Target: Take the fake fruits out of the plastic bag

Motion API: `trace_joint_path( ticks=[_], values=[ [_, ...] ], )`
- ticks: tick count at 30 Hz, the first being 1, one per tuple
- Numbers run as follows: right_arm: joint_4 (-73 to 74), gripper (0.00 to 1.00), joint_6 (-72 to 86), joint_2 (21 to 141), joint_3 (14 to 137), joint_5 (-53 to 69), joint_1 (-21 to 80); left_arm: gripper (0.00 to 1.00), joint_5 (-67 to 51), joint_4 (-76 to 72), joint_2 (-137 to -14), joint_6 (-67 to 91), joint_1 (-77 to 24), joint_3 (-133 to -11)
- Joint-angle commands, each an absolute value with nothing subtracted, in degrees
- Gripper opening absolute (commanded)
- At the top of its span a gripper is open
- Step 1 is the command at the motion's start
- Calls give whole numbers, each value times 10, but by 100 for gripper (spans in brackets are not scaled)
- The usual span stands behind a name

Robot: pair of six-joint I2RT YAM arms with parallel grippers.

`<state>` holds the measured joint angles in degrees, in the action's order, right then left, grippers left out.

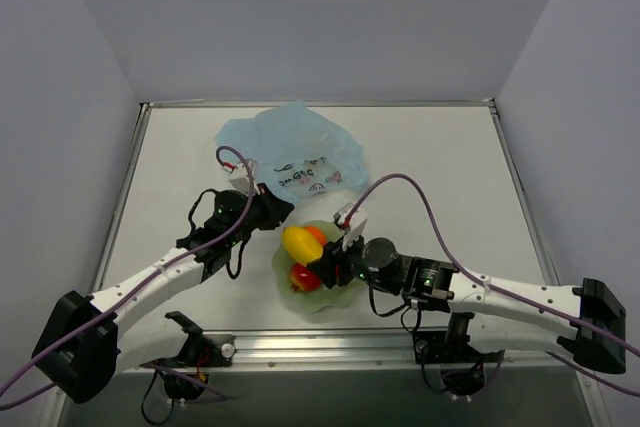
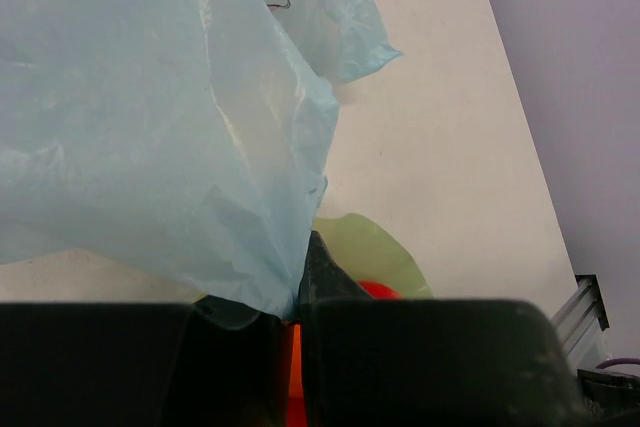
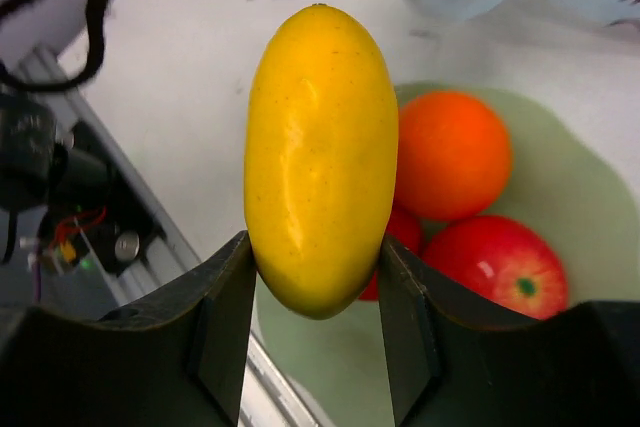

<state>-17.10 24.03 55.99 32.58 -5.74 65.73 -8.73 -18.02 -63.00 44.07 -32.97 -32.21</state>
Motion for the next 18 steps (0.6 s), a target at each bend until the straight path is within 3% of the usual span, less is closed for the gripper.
trace_joint_path(
  ticks=[1,18],
  values=[
    [-146,23,241,605,330,-47,709,2,-82,-180,-618,426,-326,-355],
    [-141,25,251,663,297,2,737,2,-86,-178,-615,423,-322,-349]
  ],
)
